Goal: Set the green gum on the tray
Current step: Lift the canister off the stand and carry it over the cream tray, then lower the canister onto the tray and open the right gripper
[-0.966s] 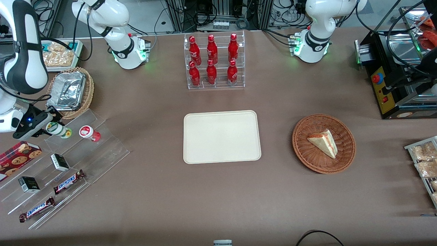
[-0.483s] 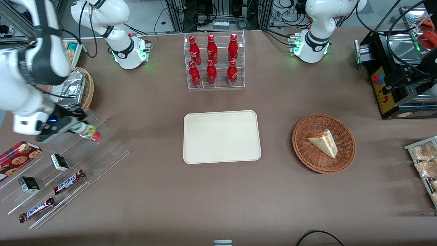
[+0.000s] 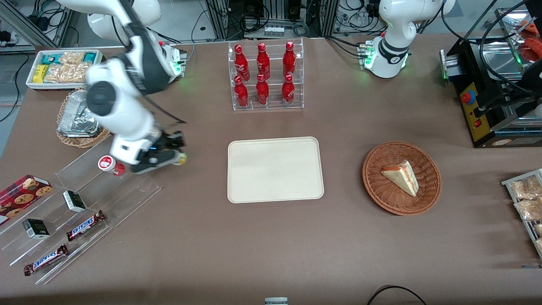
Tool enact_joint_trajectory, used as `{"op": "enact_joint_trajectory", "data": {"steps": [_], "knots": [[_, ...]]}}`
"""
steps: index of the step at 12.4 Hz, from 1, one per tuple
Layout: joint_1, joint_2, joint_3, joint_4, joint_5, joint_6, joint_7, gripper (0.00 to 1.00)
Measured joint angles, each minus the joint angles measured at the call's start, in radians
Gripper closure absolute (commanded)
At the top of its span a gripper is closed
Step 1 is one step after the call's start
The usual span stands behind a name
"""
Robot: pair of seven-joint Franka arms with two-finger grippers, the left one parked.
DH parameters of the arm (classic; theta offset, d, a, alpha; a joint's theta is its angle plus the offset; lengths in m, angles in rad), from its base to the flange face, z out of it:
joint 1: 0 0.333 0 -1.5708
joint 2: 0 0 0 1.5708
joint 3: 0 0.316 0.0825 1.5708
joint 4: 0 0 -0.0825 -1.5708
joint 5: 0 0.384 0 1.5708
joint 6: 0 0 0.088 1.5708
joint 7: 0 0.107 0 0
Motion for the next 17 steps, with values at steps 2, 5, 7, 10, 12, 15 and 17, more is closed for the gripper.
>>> {"op": "enact_joint_trajectory", "data": {"steps": [2, 5, 7, 10, 12, 15, 17], "knots": [[0.088, 0.108, 0.0, 0.11, 0.0, 0.001, 0.197, 1.0], [0.18, 0.256, 0.0, 0.239, 0.001, 0.022, 0.419, 1.0], [0.214, 0.328, -0.001, 0.295, 0.036, 0.06, 0.506, 1.0], [0.25, 0.405, -0.001, 0.332, 0.09, 0.168, 0.587, 1.0], [0.288, 0.463, -0.002, 0.365, 0.091, 0.204, 0.636, 1.0], [0.334, 0.538, -0.009, 0.403, 0.091, 0.229, 0.658, 1.0], [0.345, 0.567, -0.014, 0.411, 0.088, 0.237, 0.658, 1.0]]}}
